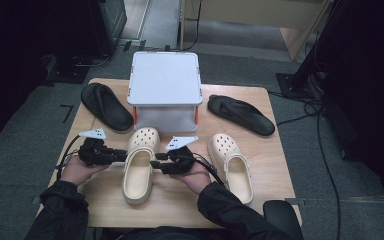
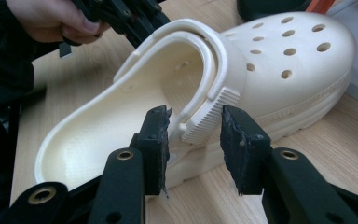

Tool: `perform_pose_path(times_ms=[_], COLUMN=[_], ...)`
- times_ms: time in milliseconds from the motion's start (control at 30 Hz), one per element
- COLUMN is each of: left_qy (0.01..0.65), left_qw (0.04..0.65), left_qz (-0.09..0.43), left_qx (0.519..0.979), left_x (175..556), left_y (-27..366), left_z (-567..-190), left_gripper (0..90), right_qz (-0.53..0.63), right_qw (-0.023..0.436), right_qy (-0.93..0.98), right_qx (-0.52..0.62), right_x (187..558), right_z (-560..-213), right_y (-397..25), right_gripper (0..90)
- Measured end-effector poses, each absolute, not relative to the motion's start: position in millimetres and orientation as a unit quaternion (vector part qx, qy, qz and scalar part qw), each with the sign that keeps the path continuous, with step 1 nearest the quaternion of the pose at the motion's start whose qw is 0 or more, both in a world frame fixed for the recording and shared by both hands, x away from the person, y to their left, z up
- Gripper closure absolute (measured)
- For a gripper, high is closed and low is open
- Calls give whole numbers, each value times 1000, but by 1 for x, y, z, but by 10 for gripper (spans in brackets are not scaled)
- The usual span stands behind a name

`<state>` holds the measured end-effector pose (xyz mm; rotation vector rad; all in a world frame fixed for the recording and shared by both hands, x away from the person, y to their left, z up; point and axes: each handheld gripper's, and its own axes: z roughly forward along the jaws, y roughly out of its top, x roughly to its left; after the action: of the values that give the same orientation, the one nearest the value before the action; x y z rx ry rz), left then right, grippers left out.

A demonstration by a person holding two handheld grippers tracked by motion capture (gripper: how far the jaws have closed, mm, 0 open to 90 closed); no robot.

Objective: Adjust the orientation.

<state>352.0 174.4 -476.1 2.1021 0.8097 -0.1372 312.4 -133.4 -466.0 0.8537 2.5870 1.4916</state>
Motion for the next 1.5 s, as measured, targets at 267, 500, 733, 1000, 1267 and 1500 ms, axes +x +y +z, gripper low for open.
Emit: perform_pose_path(times_ms=[267, 500, 733, 1000, 1267, 1500], left_qy=[324, 324, 318, 307, 315, 319], left_qw=[429, 435, 441, 441, 445, 468], left_qz=[-56, -56, -64, -80, -70, -58], left_qx=[841, 838, 837, 839, 835, 822], left_x=[353, 354, 354, 354, 357, 364], left_y=[173, 166, 156, 151, 155, 160], left_z=[-477, -477, -478, -478, -476, -462], left_gripper=[709, 731, 753, 742, 665, 662], right_qz=[484, 476, 482, 477, 480, 483], right_qw=[29, 43, 46, 64, 52, 46], right_qy=[824, 827, 823, 825, 824, 823], right_qx=[293, 296, 296, 297, 296, 296], right_x=[315, 312, 309, 314, 315, 316], right_z=[-469, -463, -457, -458, -458, -457], right_y=[-126, -129, -139, -143, -144, -145], right_gripper=[538, 566, 580, 631, 620, 595])
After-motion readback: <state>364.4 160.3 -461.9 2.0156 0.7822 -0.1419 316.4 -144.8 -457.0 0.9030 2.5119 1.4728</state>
